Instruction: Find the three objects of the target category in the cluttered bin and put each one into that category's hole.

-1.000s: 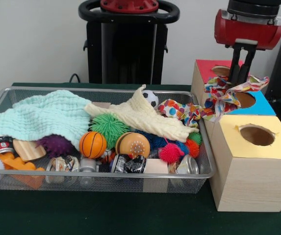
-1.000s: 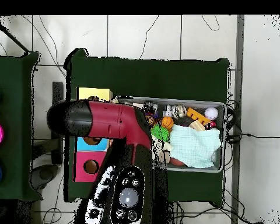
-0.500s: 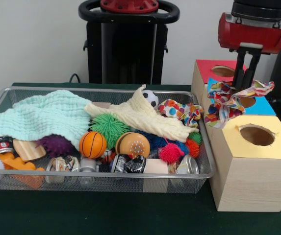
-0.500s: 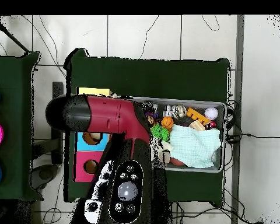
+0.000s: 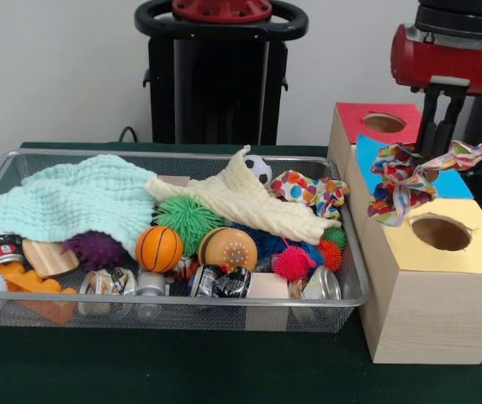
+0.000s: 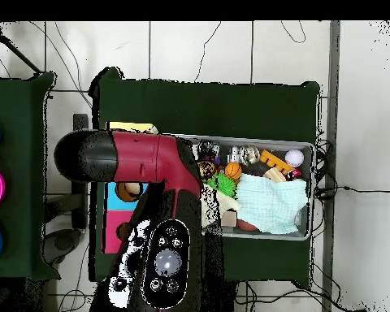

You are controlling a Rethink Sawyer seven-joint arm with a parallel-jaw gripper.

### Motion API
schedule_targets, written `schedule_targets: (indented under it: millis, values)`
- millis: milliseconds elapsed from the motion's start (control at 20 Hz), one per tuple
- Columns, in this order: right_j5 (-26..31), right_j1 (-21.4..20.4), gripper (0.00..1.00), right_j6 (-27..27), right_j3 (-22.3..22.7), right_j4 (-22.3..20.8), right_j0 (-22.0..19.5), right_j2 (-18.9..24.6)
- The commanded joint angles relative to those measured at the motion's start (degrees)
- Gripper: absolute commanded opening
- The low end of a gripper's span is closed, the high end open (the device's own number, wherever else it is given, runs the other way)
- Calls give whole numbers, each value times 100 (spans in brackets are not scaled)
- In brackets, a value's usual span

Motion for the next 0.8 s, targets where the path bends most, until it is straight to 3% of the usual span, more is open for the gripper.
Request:
schedule_targets:
  millis: [50, 800]
  values:
    - [419, 227, 0, 1305, -17, 186, 0, 201]
    - [257, 276, 0, 1356, 50, 245, 41, 202]
